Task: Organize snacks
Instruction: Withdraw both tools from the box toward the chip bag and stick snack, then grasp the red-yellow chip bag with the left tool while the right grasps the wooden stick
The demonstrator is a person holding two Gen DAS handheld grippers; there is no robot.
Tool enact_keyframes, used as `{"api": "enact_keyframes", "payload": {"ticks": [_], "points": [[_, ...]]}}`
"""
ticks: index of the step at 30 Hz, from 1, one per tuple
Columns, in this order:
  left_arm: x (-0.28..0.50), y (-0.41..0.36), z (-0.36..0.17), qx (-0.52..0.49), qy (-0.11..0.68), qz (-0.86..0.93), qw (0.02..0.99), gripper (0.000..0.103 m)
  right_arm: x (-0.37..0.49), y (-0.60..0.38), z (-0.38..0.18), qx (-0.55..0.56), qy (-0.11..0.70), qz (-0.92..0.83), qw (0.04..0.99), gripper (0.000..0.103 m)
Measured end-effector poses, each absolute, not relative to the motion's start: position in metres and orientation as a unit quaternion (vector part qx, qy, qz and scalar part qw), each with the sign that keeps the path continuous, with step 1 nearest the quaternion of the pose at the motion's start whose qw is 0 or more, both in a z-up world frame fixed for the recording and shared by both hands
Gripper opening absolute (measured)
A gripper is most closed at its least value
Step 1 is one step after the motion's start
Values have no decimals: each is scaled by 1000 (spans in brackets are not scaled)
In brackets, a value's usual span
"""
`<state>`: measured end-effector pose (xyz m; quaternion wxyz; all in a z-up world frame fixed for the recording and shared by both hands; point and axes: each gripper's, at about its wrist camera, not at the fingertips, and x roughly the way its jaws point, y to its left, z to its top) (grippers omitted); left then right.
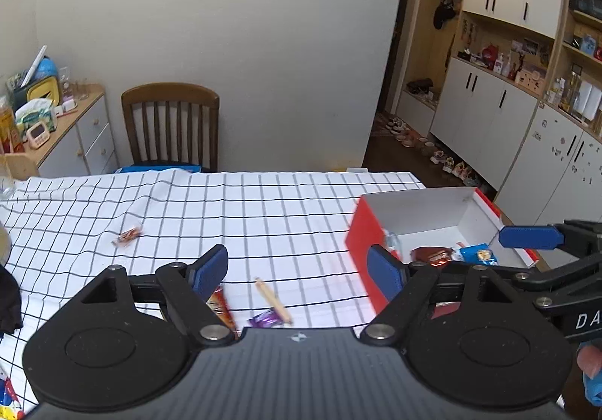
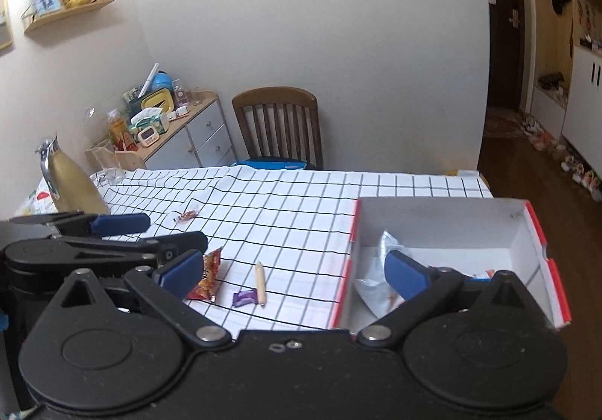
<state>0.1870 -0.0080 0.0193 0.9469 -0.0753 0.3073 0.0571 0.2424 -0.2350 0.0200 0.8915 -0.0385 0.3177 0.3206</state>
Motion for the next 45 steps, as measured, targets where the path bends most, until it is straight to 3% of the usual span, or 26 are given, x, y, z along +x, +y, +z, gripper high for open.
{"api": "enact_keyframes", "payload": {"ticks": [11,25,45], "points": [[182,72,-1,-100,332,84,934,81,230,-186,0,-39,330,298,895,103],[204,119,-76,-129,410,77,899,81,272,-140,-46,-28,405,263,875,101],[260,107,-129,-143,463,67,872,81,340,-91,-121,-45,491,225,841,78]]}}
